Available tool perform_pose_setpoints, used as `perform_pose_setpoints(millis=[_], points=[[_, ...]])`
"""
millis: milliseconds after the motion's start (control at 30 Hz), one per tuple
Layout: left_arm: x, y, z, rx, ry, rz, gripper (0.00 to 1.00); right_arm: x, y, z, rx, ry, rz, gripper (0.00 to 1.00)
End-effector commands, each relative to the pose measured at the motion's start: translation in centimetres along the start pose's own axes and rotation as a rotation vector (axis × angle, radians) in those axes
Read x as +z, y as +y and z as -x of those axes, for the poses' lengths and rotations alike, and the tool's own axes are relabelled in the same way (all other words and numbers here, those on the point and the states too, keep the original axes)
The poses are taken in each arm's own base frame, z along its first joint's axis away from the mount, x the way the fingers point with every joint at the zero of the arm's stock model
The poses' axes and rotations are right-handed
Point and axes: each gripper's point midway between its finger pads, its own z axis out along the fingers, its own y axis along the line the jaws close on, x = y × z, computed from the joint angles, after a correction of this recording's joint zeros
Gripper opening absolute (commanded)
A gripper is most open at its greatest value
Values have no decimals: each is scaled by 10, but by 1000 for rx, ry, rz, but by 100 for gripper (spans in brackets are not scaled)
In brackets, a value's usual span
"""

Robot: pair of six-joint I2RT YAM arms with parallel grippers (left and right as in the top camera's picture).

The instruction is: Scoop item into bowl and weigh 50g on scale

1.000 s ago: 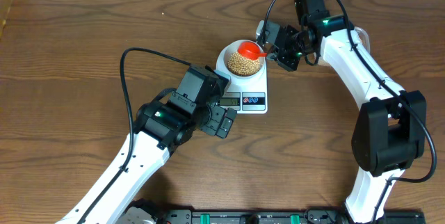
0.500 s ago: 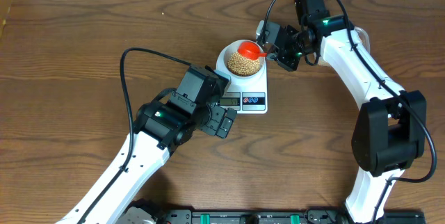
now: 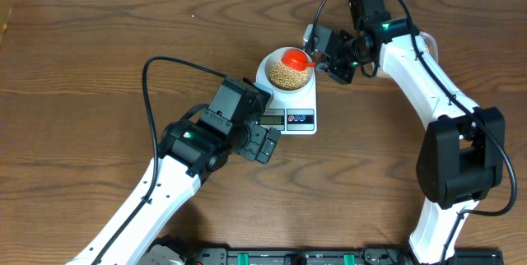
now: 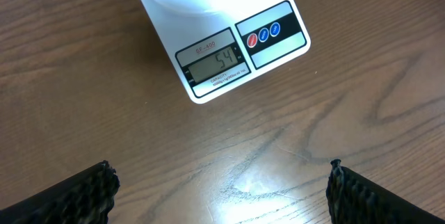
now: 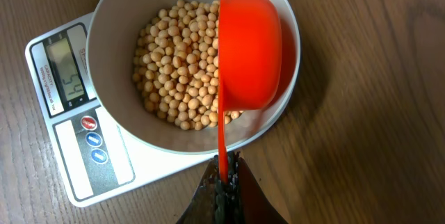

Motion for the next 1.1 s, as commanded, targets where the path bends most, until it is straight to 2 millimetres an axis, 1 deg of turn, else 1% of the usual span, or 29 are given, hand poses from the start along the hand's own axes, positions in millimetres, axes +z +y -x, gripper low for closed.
perform_pose_setpoints(millis=[0,400,1067], points=[[-2,2,2,-4,-8,7,98,-11,1,7,-4,-20,-13,1],[-2,2,2,-4,-8,7,98,-8,3,4,-1,-15,-8,1],[-2,2,2,-4,-8,7,98,-8,2,5,-5,-20,-12,1]])
